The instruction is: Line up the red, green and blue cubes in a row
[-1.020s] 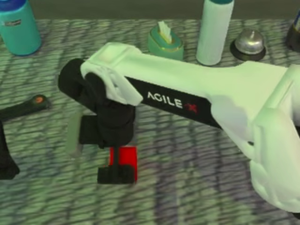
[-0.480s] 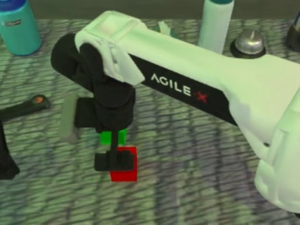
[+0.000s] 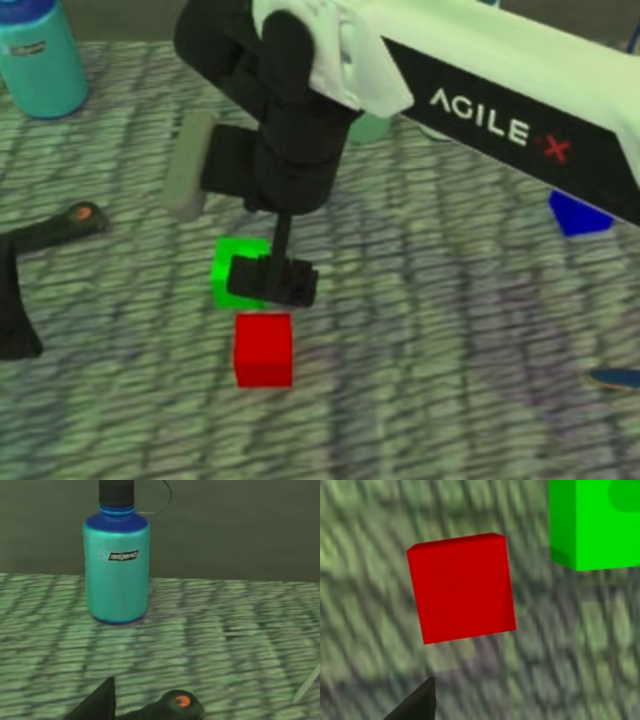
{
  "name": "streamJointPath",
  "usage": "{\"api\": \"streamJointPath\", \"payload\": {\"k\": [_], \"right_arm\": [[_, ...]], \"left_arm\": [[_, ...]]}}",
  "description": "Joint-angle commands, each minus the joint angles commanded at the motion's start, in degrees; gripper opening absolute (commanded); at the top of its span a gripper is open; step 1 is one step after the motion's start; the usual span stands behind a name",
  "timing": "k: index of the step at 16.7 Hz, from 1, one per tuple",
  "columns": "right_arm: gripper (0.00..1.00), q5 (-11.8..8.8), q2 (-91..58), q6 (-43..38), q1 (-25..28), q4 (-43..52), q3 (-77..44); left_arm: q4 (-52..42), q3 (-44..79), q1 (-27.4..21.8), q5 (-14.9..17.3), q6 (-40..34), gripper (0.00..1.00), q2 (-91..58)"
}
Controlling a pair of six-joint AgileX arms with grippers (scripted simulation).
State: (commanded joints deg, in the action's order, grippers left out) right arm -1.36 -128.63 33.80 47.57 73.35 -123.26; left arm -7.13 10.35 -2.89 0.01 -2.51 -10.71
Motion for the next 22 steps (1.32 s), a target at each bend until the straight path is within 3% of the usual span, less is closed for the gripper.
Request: {"api": "streamJointPath", "payload": {"k": [5, 11, 17, 22], "right_arm": [[1.00, -1.4, 26.2, -6.7, -10.4, -15.4, 22.2], [1.00, -2.2, 66.8, -17.4, -25.7, -37.0, 59.6], [1.00, -1.0, 100.9, -26.6, -38.2, -56.5, 96.5], [1.00, 0.6, 121.8, -31.9, -44.8, -68.8, 116.8]], "left_arm": [[-12.9, 19.4, -5.5, 0.2, -4.5, 1.00, -23.1], [-31.6, 45.9, -12.9, 0.2, -10.7, 1.00, -58.8], [-48.6, 69.7, -19.5, 0.1, -16.5, 1.00, -89.8], [-57.5, 84.1, -23.2, 0.1, -19.8, 1.00, -105.7]]}}
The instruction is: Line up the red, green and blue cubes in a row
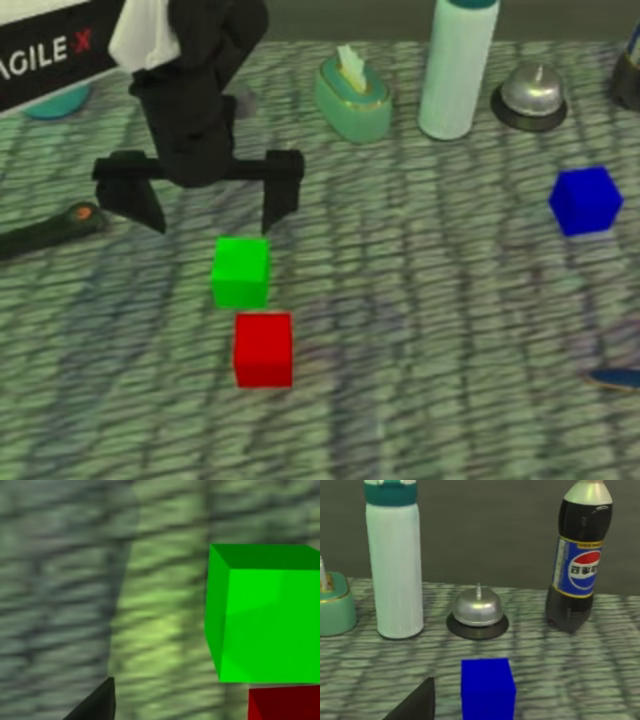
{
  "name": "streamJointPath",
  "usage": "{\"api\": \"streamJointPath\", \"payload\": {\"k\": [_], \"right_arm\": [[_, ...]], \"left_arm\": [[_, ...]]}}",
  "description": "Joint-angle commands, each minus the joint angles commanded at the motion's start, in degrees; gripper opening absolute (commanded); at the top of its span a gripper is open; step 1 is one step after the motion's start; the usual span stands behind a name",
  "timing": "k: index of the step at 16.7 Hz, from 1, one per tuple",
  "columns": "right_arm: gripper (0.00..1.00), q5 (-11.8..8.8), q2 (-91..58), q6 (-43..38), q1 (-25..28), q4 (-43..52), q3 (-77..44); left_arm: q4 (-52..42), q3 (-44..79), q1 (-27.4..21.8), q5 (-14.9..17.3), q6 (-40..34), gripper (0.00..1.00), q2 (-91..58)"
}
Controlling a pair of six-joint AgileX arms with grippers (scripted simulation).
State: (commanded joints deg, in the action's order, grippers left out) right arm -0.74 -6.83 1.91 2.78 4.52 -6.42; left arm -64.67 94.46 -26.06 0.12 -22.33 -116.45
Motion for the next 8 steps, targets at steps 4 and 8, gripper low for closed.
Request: {"api": "streamJointPath", "payload": {"k": [4, 8], "right_arm": [[1.00, 0.7, 6.7, -1.9, -2.2, -4.4, 6.3], [1.00, 0.7, 6.8, -1.9, -2.2, -4.5, 6.4]], "left_arm": [[-2.8, 5.3, -1.3, 0.0, -1.2, 1.00, -5.7], [-2.9, 5.4, -1.3, 0.0, -1.2, 1.00, -5.9]]}}
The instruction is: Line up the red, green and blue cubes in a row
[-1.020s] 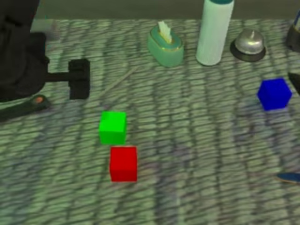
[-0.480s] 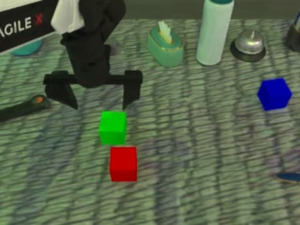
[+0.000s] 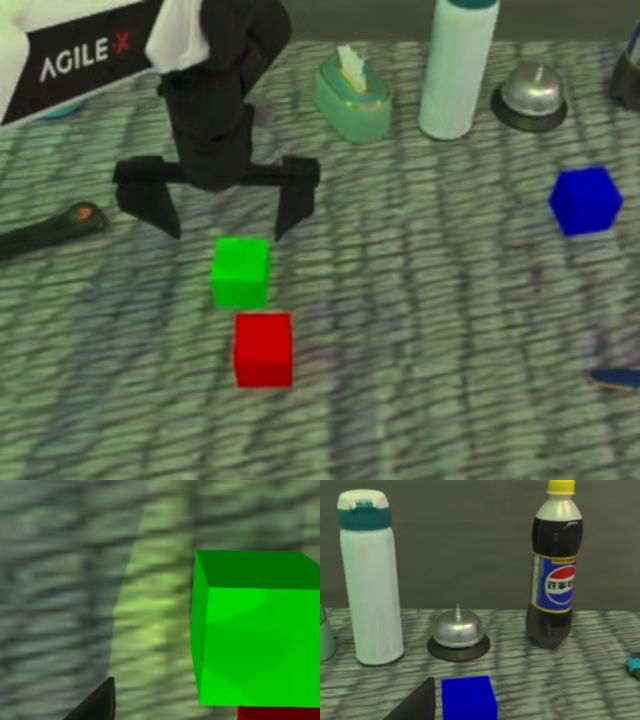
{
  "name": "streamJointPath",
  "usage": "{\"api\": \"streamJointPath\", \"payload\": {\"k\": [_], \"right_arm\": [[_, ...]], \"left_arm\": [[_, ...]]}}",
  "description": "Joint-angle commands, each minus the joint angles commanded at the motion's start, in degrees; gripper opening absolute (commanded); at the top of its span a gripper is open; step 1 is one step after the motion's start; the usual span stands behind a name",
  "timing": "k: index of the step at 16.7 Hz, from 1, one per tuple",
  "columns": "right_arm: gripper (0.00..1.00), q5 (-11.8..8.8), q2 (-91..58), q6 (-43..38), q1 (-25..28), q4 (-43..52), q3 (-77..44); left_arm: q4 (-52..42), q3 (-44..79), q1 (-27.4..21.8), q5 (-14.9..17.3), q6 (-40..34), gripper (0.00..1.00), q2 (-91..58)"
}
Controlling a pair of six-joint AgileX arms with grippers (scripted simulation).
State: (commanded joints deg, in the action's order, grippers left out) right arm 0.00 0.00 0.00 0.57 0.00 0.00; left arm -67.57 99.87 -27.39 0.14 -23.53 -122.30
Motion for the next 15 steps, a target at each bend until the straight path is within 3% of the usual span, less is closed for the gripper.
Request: {"api": "streamJointPath", "payload": {"k": [4, 10, 15], "right_arm": [[1.00, 0.0, 0.0, 0.0, 0.0, 0.0, 0.0], [1.00, 0.0, 0.0, 0.0, 0.0, 0.0, 0.0], [1.00, 0.0, 0.0, 0.0, 0.0, 0.0, 0.0]], "left_arm": [[2.3, -1.7, 0.1, 0.0, 0.1, 1.00, -0.8], [14.6, -9.6, 0.1, 0.0, 0.2, 1.00, -4.7], [15.7, -10.5, 0.1, 0.0, 0.2, 1.00, -5.2]]}}
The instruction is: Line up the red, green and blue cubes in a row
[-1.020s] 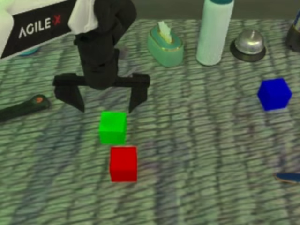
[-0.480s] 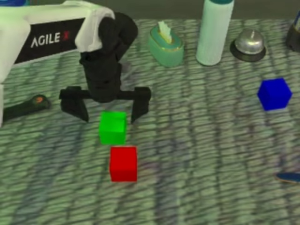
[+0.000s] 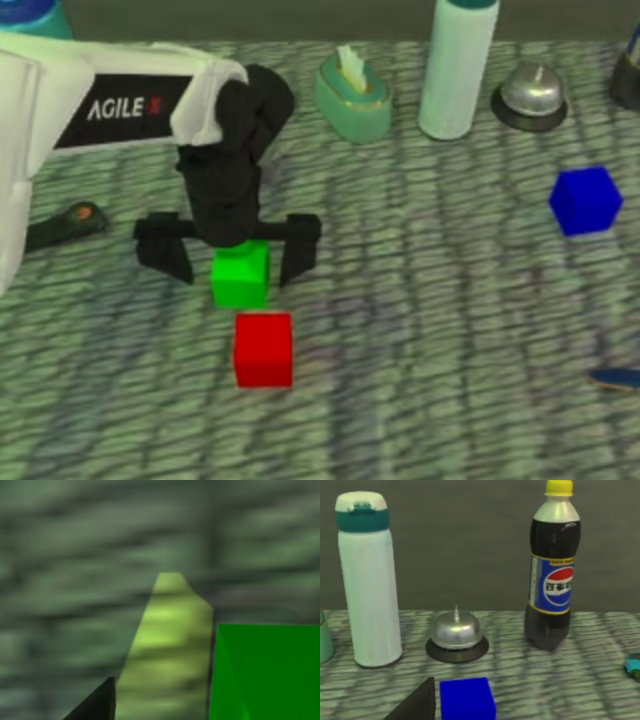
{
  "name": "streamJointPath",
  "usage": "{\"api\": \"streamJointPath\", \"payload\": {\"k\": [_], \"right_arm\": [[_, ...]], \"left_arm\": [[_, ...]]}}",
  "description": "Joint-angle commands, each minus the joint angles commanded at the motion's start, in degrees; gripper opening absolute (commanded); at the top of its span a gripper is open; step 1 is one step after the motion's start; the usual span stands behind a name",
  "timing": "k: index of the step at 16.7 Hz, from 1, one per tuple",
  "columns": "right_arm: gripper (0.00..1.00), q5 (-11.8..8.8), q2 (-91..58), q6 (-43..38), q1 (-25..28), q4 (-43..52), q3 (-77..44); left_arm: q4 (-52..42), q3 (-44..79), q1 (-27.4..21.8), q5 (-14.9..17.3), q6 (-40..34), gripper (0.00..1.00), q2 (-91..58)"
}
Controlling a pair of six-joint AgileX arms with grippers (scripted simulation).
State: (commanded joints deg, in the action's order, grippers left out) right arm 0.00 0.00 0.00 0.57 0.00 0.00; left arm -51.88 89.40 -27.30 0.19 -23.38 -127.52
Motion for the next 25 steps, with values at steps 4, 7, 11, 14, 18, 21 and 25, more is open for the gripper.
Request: {"api": "streamJointPath", "payload": {"k": [4, 7, 11, 14, 18, 21, 25], "right_arm": [[1.00, 0.0, 0.0, 0.0, 0.0, 0.0, 0.0], [1.00, 0.0, 0.0, 0.0, 0.0, 0.0, 0.0], [1.00, 0.0, 0.0, 0.0, 0.0, 0.0, 0.0], [1.00, 0.0, 0.0, 0.0, 0.0, 0.0, 0.0], [1.00, 0.0, 0.0, 0.0, 0.0, 0.0, 0.0], [1.00, 0.0, 0.0, 0.0, 0.0, 0.0, 0.0], [1.00, 0.0, 0.0, 0.0, 0.0, 0.0, 0.0]], "left_arm": [[0.0, 0.0, 0.0, 0.0, 0.0, 0.70, 0.0], [0.0, 0.0, 0.0, 0.0, 0.0, 0.47, 0.0], [0.0, 0.0, 0.0, 0.0, 0.0, 0.17, 0.0], [0.0, 0.0, 0.0, 0.0, 0.0, 0.00, 0.0], [0.0, 0.0, 0.0, 0.0, 0.0, 0.00, 0.0], [0.0, 0.0, 0.0, 0.0, 0.0, 0.00, 0.0], [-2.4, 1.9, 0.2, 0.0, 0.0, 0.00, 0.8]]}}
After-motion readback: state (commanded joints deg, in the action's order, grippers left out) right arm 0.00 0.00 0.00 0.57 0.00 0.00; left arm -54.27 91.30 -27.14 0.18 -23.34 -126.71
